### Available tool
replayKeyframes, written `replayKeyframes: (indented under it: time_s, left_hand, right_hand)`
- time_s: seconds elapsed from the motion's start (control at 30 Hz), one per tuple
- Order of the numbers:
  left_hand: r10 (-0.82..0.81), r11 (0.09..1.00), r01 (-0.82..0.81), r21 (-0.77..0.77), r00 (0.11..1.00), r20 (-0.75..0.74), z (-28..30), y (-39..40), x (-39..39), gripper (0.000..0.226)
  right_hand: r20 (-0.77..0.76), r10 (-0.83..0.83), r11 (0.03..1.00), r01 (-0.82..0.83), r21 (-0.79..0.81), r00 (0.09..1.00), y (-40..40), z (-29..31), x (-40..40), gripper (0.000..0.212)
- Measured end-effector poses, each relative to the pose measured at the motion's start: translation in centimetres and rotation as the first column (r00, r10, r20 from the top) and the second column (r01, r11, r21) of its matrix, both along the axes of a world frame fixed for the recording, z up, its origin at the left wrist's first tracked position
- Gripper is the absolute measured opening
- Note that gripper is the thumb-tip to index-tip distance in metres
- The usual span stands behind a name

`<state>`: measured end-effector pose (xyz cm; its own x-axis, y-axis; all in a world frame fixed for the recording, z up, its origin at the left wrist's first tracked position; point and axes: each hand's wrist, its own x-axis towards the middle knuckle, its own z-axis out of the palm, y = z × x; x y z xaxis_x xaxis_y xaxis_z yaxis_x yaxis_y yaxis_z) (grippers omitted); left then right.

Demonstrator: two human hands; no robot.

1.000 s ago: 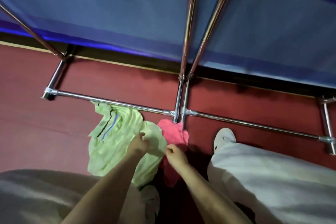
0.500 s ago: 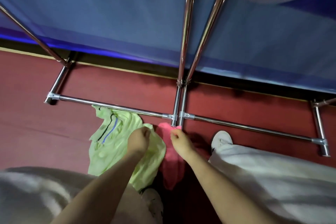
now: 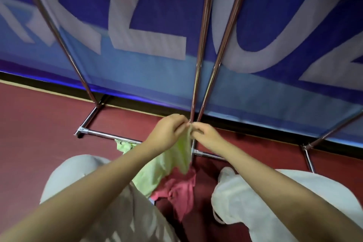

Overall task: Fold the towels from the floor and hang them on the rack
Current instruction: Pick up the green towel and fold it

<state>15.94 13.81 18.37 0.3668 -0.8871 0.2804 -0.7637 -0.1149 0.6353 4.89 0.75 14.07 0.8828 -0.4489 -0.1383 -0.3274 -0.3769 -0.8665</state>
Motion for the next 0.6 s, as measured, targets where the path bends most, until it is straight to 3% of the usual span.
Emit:
replayKeyframes:
  time_s: [0.17,0.33,0.6]
  left_hand:
    - [0.119,0.990,-0.124,-0.062,0.990,-0.081,3.1,1.7,-1.9,0.014]
    - [0.174,0.976,-0.189,-0.106,0.975,-0.136,6.6,1.9,-3.8,0.014]
    - [0.247,0.945,-0.300,-0.134,0.917,-0.312,7.8,2.6,-5.6,0.014]
  right_hand:
    - [0.148,-0.123,0.971,0.150,-0.187,0.981,0.2,5.5,-4.9,0.027]
    - [0.084,-0.095,0.914,0.121,-0.388,0.992,0.5,8.5,-8.8,0.020]
    - [0.150,-0.331,0.897,0.360,-0.257,0.932,0.2,9.0,-14.8,0.033]
